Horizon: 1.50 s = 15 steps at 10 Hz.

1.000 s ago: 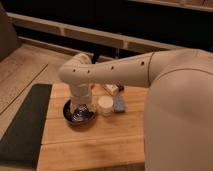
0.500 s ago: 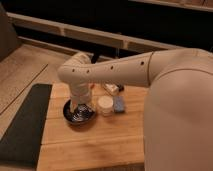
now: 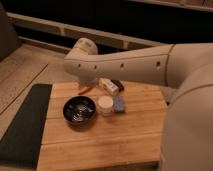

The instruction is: Place the pepper on the white sponge

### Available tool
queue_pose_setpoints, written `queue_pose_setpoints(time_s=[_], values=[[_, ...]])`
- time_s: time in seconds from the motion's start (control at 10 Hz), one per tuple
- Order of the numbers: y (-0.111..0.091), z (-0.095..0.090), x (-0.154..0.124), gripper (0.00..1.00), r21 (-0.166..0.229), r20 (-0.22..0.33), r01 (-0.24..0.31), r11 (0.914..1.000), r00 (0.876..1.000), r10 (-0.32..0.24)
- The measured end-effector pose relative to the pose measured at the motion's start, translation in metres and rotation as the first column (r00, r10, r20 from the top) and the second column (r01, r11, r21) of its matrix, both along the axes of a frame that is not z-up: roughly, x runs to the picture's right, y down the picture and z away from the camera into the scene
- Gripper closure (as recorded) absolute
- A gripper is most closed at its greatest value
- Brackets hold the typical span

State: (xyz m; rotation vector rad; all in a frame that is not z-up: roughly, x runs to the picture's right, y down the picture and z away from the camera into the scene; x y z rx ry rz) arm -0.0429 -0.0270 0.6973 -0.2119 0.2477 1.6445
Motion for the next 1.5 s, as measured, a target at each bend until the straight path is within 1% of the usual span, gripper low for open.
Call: queue_pose_setpoints(time_s=[0.2,0.4,0.5,0.7,0.8,0.9,1.0,1.1,1.3,1.4,1.5], values=[[-0.004,-0.001,0.004,0.35,0.016,0.002,-0.019,0.9997,1.0,0.019],[-0.004,-0.001,0.0,0.35,0.016,0.007,-0.014,0.9998,1.0,0.014],[-0.005,0.005,0.005,0.35,0.014,0.012,-0.022,0.9997,1.0,0.022],[-0.017,0.032,0.025,0.35,0.021,0.054,-0.022,0.9995,0.998,0.021],[-0.021,0.042,0.03,0.35,0.022,0.073,-0.022,0.9995,0.997,0.02],[-0.027,0.056,0.036,0.35,0.026,0.103,-0.017,0.9995,0.995,0.015],[-0.032,0.077,0.038,0.35,0.025,0.148,0.003,0.9997,0.989,-0.006],[-0.034,0.094,0.034,0.35,0.016,0.184,0.024,0.9996,0.983,-0.026],[-0.04,0.134,0.014,0.35,-0.006,0.263,0.054,0.9985,0.964,-0.05],[-0.04,0.15,0.0,0.35,-0.017,0.292,0.063,0.9979,0.955,-0.056],[-0.04,0.158,-0.009,0.35,-0.024,0.31,0.067,0.9975,0.949,-0.056]])
